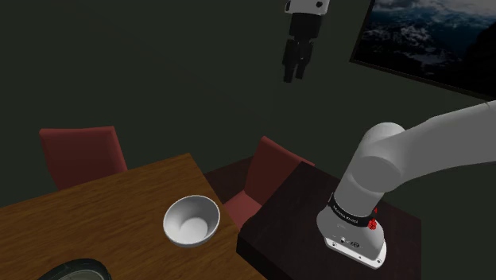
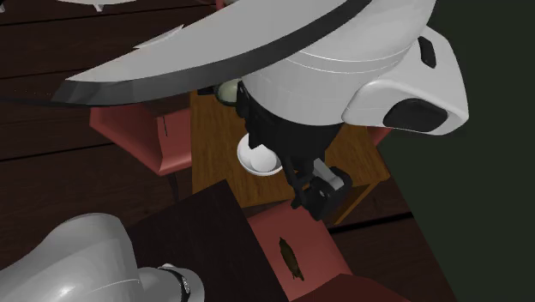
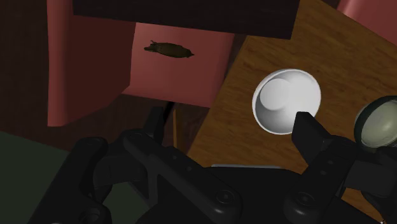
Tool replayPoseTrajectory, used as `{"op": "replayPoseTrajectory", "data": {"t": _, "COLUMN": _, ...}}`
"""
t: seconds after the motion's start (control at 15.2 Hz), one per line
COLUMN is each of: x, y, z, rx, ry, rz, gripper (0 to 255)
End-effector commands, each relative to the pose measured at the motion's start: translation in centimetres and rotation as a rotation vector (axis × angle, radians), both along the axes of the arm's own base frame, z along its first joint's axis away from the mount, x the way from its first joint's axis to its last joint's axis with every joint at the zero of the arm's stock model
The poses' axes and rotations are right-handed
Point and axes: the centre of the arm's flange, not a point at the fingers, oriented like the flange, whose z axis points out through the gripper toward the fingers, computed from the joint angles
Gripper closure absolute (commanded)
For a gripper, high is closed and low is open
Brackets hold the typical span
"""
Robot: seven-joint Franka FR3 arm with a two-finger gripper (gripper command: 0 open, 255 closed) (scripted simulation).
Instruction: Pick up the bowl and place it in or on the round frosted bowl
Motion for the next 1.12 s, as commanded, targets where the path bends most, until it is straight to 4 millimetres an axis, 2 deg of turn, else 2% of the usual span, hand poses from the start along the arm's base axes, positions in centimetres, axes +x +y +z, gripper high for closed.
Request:
{"op": "replayPoseTrajectory", "data": {"t": 0.0, "x": 0.0, "y": 0.0, "z": 0.0, "rx": 0.0, "ry": 0.0, "rz": 0.0, "gripper": 0}}
{"op": "replayPoseTrajectory", "data": {"t": 1.06, "x": 7.2, "y": 8.7, "z": -18.0, "rx": -0.004, "ry": 0.026, "rz": -0.01, "gripper": 0}}
